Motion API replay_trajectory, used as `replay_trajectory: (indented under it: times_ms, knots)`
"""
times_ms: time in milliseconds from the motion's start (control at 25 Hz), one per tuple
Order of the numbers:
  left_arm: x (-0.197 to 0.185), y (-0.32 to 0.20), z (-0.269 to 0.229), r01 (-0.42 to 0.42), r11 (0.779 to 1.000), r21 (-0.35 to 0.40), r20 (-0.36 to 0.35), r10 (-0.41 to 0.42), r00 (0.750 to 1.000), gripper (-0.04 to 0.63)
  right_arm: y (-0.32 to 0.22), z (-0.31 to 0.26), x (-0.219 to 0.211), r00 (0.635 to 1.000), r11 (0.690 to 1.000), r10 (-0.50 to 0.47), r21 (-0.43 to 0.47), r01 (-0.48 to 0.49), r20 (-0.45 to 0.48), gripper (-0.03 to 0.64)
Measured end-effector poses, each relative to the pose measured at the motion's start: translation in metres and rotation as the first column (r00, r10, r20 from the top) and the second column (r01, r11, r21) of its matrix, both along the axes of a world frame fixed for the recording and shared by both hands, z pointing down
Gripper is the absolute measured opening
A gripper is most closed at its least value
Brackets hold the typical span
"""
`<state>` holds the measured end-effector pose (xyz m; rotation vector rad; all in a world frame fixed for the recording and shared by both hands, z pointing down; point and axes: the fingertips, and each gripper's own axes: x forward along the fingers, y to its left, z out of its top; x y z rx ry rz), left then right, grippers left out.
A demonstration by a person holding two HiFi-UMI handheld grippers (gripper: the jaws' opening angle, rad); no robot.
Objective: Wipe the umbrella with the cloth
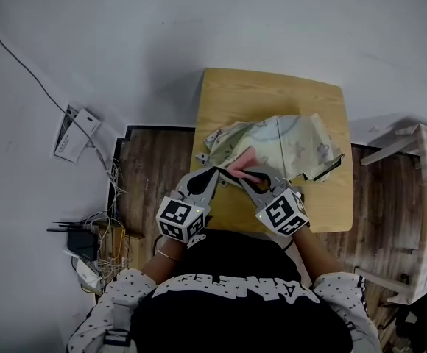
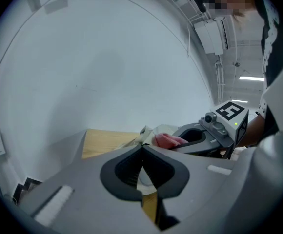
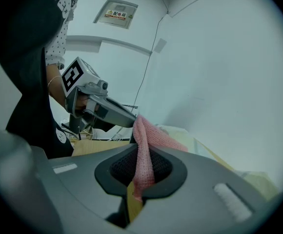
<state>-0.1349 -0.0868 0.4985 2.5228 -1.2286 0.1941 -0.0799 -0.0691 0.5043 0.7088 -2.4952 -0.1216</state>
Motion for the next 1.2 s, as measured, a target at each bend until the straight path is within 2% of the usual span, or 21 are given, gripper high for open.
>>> replay_trajectory:
  times_ms: [400, 480, 600, 680, 760, 840, 920, 1040, 1200]
  knots:
    - [-0.002, -0.001, -0.009, 0.007, 1.0, 0.023, 0.014, -0.007, 1.0, 0.0, 0.027, -0.002, -0.001, 0.996, 0.996, -0.082, -0.027, 0.083, 0.045, 0.035]
    - [-0.003, -0.001, -0.009, 0.009, 1.0, 0.022, 0.019, -0.01, 1.0, 0.0, 0.033, -0.014, 0.001, 0.991, 0.995, -0.101, 0.015, 0.1, 0.093, 0.035]
    - [-0.005, -0.002, -0.008, 0.022, 1.0, 0.006, 0.001, -0.022, 1.0, 0.0, 0.032, -0.059, 0.006, 0.965, 0.989, -0.105, 0.126, 0.076, 0.242, 0.035]
    - [-0.003, -0.001, -0.005, 0.007, 1.0, -0.012, -0.008, -0.007, 1.0, 0.0, 0.02, -0.083, 0.017, 0.947, 0.989, -0.041, 0.146, -0.006, 0.32, 0.035]
    - [0.0, 0.0, -0.002, -0.019, 0.999, -0.035, -0.027, 0.018, 0.999, 0.0, 0.003, -0.092, 0.035, 0.944, 0.981, 0.065, 0.151, -0.12, 0.324, 0.034]
    - [0.002, 0.001, -0.001, -0.041, 0.998, -0.055, -0.046, 0.039, 0.998, 0.0, -0.017, -0.094, 0.057, 0.932, 0.956, 0.196, 0.15, -0.25, 0.303, 0.034]
    - [0.003, 0.001, 0.0, -0.069, 0.996, -0.065, -0.048, 0.066, 0.997, 0.0, -0.033, -0.095, 0.076, 0.906, 0.925, 0.302, 0.138, -0.353, 0.296, 0.034]
    - [0.004, 0.0, -0.002, -0.106, 0.992, -0.072, -0.059, 0.102, 0.993, 0.0, -0.056, -0.096, 0.093, 0.89, 0.896, 0.363, 0.158, -0.414, 0.274, 0.034]
    - [0.001, -0.002, -0.003, -0.133, 0.988, -0.084, -0.08, 0.126, 0.989, 0.0, -0.077, -0.089, 0.096, 0.893, 0.885, 0.397, 0.168, -0.433, 0.211, 0.034]
